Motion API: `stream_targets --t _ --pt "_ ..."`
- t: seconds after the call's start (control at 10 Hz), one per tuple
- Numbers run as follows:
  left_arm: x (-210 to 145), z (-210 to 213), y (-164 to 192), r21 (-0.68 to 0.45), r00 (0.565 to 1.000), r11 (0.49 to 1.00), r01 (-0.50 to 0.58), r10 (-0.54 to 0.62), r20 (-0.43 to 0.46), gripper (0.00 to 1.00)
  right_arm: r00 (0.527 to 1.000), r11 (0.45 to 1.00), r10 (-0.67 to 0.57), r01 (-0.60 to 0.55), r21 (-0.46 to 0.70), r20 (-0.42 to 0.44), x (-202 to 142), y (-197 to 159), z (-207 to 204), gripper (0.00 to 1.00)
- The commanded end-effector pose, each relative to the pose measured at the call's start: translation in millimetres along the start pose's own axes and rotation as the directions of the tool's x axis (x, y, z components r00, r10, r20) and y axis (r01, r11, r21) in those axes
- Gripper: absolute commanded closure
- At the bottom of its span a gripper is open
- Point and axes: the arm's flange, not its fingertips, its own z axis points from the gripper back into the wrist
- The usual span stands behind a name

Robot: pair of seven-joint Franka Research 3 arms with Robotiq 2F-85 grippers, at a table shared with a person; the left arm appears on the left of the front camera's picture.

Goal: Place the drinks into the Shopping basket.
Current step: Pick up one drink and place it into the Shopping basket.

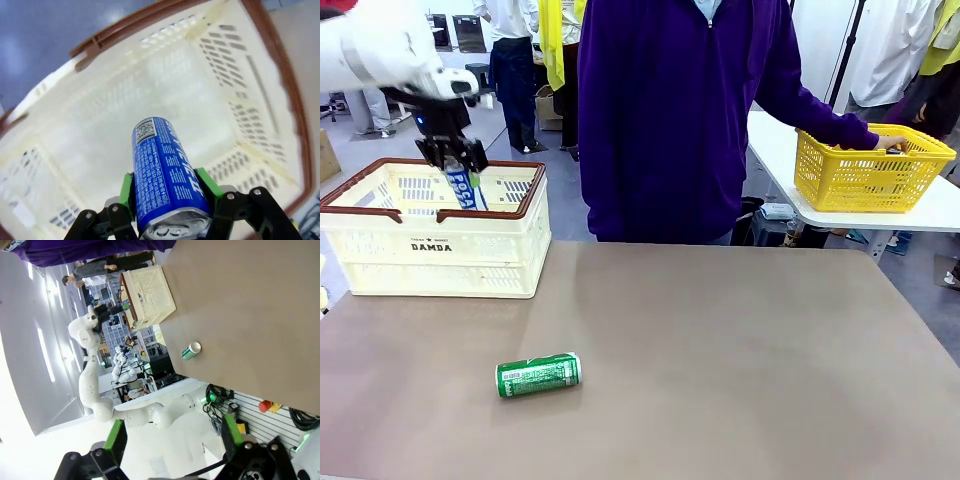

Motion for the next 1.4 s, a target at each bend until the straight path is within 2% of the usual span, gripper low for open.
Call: stream_targets --t 0.0,0.5,0.6,0.7,0.8,1.2,1.3 --pt "-3 -23 8 0.01 0.999 1.0 0.0 0.0 -0.032 1.0 1.0 1.0 -0.012 0.012 0.0 -0.003 -1 5 3 0.0" --pt "13 -53 8 -0.026 0.993 1.0 -0.009 0.006 -0.118 1.0 1.0 1.0 -0.012 0.012 0.0 -0.003 -1 5 3 0.0" --pt "16 -55 8 -0.041 0.99 0.999 -0.014 0.008 -0.139 0.82 1.0 1.0 -0.012 0.012 0.0 -0.003 -1 5 3 0.0" --pt "17 -57 8 -0.053 0.989 0.998 -0.016 0.008 -0.15 0.24 1.0 1.0 -0.012 0.012 0.0 -0.003 -1 5 3 0.0" --pt "17 -55 7 -0.047 0.99 0.999 -0.017 0.01 -0.143 0.0 1.0 1.0 -0.012 0.012 0.0 -0.003 -1 5 3 0.0" --pt "-1 -22 -3 -0.014 0.999 1.0 0.009 -0.01 -0.038 0.0 1.0 1.0 -0.012 0.012 0.0 -0.003 -1 5 3 0.0" --pt "-17 1 -6 -0.064 1.0 0.998 0.029 -0.029 0.004 0.0 1.0 1.0 -0.012 0.012 0.0 -0.003 -1 5 3 0.0"
